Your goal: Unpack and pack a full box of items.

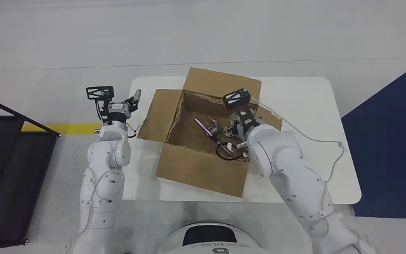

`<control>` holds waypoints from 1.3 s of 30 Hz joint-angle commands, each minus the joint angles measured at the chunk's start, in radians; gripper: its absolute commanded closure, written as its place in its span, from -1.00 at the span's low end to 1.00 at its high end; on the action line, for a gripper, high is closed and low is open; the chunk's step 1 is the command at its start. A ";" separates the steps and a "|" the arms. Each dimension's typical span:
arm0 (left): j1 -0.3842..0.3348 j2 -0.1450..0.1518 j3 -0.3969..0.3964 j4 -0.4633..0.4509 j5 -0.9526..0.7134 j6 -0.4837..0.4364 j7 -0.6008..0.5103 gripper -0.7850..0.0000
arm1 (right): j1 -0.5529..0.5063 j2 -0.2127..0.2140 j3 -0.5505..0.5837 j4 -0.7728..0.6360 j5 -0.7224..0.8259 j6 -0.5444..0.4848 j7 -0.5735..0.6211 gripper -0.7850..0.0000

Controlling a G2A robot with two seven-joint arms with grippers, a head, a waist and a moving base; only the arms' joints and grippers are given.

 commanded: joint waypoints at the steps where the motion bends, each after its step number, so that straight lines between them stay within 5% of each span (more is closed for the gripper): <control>1: 0.000 0.000 0.000 0.000 0.000 0.000 0.000 -1.00 | 0.044 -0.010 -0.057 0.063 -0.062 -0.022 0.108 1.00; 7: 0.000 0.000 0.000 0.000 0.000 0.000 0.000 -1.00 | 0.122 -0.051 -0.187 0.159 -0.168 0.008 0.164 0.91; 8: 0.000 0.000 0.000 0.000 0.000 0.000 0.000 -1.00 | 0.133 -0.059 -0.205 0.175 -0.176 0.016 0.164 0.51; 10: 0.000 0.000 0.000 0.000 0.000 0.000 0.000 -1.00 | 0.156 -0.076 -0.244 0.212 -0.182 0.016 0.164 -0.94; 11: 0.000 0.000 0.000 0.000 0.000 0.000 0.000 -1.00 | 0.170 -0.086 -0.261 0.228 -0.184 0.017 0.164 -1.00; 22: 0.000 0.000 0.000 0.000 0.000 0.000 0.000 -1.00 | 0.218 -0.167 -0.231 0.154 -0.094 0.045 0.155 -1.00; 29: 0.000 0.000 0.000 0.000 0.000 0.000 0.000 -1.00 | 0.189 -0.167 -0.128 0.115 -0.057 -0.037 0.164 -1.00; 34: 0.000 0.000 0.000 0.000 0.000 0.000 0.000 -1.00 | 0.099 -0.149 0.056 -0.021 0.074 -0.058 0.151 -1.00; 39: 0.000 0.000 0.000 0.000 0.000 0.000 0.000 -1.00 | -0.050 -0.127 0.366 -0.123 0.390 -0.113 0.054 -1.00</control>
